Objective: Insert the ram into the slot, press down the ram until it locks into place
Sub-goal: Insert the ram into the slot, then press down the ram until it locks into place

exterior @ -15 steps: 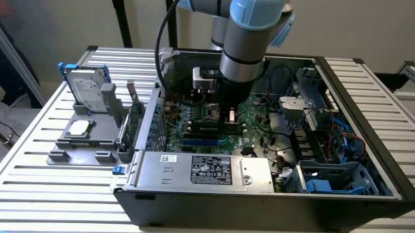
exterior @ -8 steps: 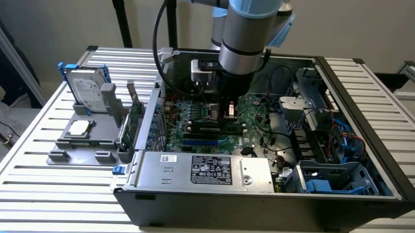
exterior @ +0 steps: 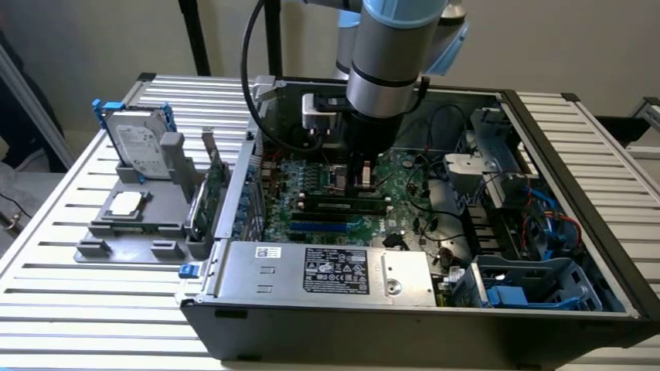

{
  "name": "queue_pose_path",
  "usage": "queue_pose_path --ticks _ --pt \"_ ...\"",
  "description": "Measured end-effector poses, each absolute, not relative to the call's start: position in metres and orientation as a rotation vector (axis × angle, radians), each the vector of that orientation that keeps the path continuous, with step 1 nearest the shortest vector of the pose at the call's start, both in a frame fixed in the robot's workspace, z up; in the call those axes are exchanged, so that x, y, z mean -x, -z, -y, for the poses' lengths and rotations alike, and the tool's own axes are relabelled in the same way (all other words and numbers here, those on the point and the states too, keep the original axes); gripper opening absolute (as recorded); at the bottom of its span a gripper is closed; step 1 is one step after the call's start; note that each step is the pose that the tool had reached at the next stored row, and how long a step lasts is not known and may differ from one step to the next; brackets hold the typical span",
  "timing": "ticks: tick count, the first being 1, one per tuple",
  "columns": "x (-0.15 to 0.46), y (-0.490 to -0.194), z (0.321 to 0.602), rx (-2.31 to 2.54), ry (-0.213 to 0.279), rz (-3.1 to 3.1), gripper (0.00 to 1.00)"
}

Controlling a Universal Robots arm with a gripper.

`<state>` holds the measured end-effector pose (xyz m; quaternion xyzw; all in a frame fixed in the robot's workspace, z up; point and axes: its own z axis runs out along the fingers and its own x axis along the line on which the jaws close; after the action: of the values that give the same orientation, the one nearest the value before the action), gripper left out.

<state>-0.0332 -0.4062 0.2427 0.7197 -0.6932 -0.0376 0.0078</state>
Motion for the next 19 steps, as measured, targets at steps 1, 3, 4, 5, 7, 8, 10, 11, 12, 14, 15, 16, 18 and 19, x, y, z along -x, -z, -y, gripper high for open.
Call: queue_pose_path --ticks 1,3,4,5,7,8,10,11,12,14,15,16,18,19 --pt "0.0332 -0.2428 0.4063 -2.25 0.117 2.167 0.13" --pt "0.0332 -0.2428 0.4063 -2.25 0.117 2.167 0.11" --pt "0.0332 -0.2428 0.4063 -2.25 0.117 2.167 0.11" --pt "0.0332 -0.2428 0.4063 -2.25 0.117 2.167 0.11" --pt "0.0332 -0.2428 0.4063 -2.25 0.117 2.167 0.11" --pt "0.0332 -0.2428 0.4063 -2.25 0.117 2.167 0.11" --pt "0.0333 -0.2428 0.4059 -2.25 0.117 2.167 0.11" --pt "0.0332 -0.2427 0.4054 -2.25 0.117 2.167 0.11" --pt "0.033 -0.2425 0.4049 -2.25 0.117 2.167 0.11" --pt "0.0328 -0.2419 0.4037 -2.25 0.116 2.168 0.11" --pt "0.0327 -0.2415 0.4036 -2.251 0.115 2.168 0.11" --pt "0.0327 -0.2411 0.4036 -2.252 0.114 2.168 0.11" --pt "0.0327 -0.2399 0.4036 -2.252 0.112 2.169 0.11" --pt "0.0327 -0.2392 0.4036 -2.253 0.111 2.17 0.11"
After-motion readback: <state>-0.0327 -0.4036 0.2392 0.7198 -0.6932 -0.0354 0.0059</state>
